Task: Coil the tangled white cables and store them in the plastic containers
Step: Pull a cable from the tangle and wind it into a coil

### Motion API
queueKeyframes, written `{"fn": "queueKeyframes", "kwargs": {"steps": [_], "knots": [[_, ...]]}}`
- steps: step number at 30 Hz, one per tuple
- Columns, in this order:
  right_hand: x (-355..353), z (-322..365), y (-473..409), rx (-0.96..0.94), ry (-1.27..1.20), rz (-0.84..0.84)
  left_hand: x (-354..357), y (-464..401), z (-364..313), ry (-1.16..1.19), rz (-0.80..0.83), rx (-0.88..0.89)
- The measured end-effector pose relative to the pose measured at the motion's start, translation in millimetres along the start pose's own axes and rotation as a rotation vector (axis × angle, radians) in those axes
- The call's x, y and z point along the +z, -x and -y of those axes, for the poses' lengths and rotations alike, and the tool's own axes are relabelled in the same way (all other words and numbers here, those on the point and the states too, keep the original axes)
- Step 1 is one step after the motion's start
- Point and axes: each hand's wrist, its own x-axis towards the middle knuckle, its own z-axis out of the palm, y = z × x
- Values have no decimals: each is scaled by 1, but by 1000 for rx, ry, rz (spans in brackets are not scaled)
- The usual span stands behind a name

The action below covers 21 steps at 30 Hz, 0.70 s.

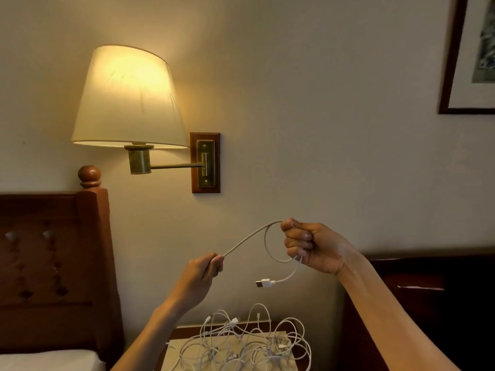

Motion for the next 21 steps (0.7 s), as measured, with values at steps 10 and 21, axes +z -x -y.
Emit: {"fn": "queueKeyframes", "kwargs": {"steps": [10,21], "knots": [[-1,24,11,-189,95,-169,-27,15,-5,-105,-68,60],[25,-24,-16,-399,674,-263,-18,-20,-125,-210,574,298]]}}
